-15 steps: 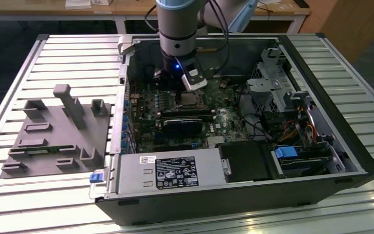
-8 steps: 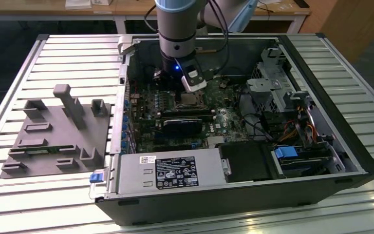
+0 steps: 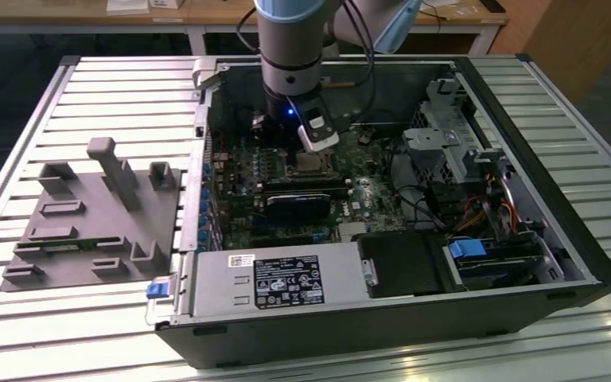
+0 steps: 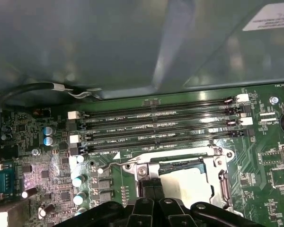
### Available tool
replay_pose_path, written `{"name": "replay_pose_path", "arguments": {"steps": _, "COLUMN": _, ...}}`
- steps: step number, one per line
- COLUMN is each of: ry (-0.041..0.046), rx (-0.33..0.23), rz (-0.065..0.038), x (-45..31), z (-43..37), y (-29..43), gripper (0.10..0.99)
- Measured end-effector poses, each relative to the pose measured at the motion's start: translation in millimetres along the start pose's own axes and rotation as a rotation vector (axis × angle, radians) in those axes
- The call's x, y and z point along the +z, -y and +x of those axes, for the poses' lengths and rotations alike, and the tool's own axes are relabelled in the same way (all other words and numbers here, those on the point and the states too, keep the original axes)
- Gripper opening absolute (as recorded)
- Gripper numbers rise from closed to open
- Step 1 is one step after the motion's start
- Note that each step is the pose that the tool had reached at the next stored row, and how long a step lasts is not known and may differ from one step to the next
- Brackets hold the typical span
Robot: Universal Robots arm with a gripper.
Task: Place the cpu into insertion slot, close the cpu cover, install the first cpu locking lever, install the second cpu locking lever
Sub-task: 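Close the cpu cover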
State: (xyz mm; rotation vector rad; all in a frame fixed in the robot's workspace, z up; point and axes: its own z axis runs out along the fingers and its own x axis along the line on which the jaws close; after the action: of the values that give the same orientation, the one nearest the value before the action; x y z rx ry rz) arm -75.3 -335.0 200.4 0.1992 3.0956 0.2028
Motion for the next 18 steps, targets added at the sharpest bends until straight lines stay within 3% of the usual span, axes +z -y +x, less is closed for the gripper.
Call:
{"name": "replay_pose_path", "arguments": {"steps": 7, "ry": -0.0031, "rx": 0.001, "rz": -0.025, "x": 0.1, "z": -3.2, "y": 1.5, "gripper": 0.102}}
{"name": "replay_pose_path", "arguments": {"steps": 18, "ry": -0.0033, "rx": 0.001, "rz": -0.026, "x": 0.4, "z": -1.5, "y": 2.1, "gripper": 0.102}}
